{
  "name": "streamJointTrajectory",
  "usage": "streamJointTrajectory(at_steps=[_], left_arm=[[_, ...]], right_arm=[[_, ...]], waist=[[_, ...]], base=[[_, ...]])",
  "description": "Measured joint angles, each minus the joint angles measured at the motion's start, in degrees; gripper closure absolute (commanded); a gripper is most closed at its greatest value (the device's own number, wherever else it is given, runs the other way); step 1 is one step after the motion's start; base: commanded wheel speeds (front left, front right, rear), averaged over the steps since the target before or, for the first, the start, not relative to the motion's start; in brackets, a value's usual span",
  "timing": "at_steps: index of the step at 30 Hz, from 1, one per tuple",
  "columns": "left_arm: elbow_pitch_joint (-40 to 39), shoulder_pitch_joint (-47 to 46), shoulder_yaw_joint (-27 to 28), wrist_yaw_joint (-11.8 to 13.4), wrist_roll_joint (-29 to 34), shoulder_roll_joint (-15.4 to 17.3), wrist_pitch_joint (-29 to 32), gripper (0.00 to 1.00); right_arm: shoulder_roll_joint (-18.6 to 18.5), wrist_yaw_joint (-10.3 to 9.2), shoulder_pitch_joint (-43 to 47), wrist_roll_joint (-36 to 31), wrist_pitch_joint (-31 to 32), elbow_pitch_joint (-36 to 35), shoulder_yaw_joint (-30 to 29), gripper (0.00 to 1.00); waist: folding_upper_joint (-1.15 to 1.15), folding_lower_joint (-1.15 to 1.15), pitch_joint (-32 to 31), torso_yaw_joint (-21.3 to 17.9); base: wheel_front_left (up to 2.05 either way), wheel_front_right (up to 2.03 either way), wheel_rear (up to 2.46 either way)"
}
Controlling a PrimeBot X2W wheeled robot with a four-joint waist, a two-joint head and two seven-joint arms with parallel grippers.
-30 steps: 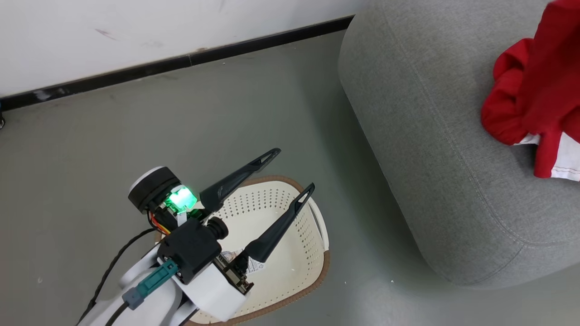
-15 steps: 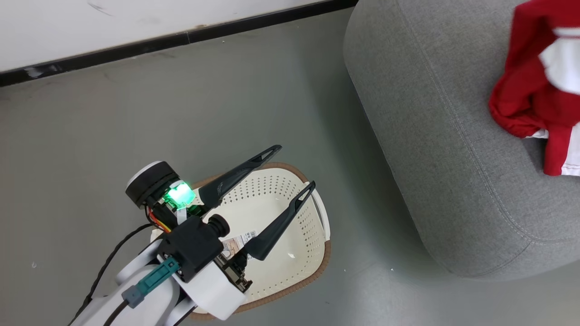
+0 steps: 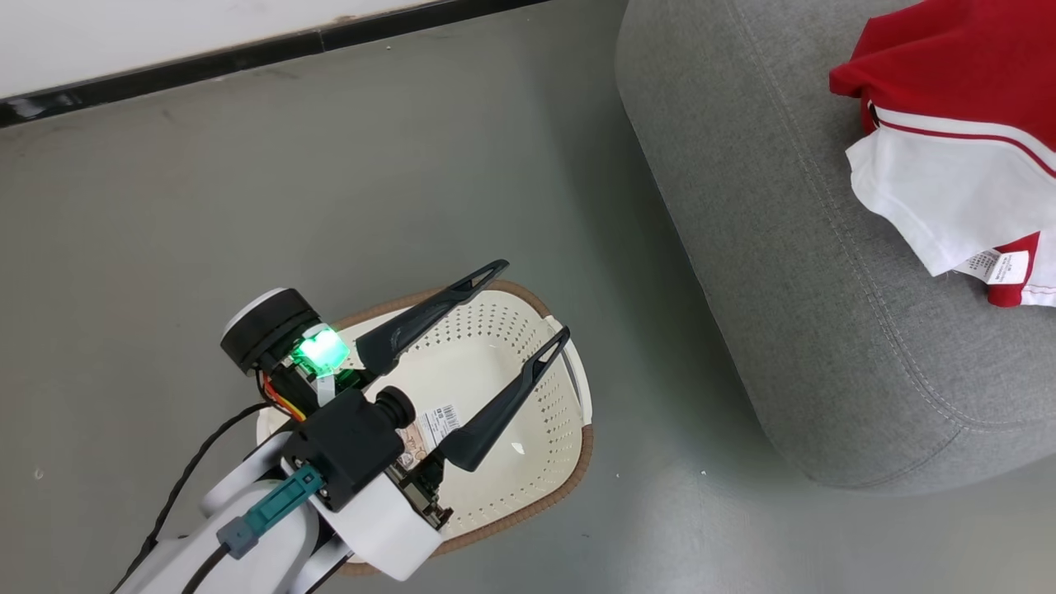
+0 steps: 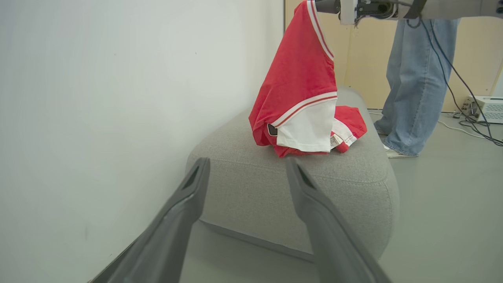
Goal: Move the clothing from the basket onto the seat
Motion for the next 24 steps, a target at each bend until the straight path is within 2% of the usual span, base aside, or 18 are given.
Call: streamJointTrajectory(at_steps=[13, 24], left_arm=[[-0.5, 0.0, 0.6, 0.0, 0.0, 0.6, 0.4, 0.0], [-0.8, 0.0, 0.9, 0.2, 0.0, 1.5, 0.5, 0.0]], right_arm=[[-1.4, 0.0, -0.8, -1.0, -1.3, 2.2, -0.6, 1.0], [-0.6, 0.0, -0.6, -1.0, -1.8, 5.1, 0.1, 1.0]], waist=[[0.0, 0.0, 1.2, -2.2], [0.0, 0.0, 1.8, -4.0]], base=[[0.0, 0.0, 0.0], [0.0, 0.0, 0.0]])
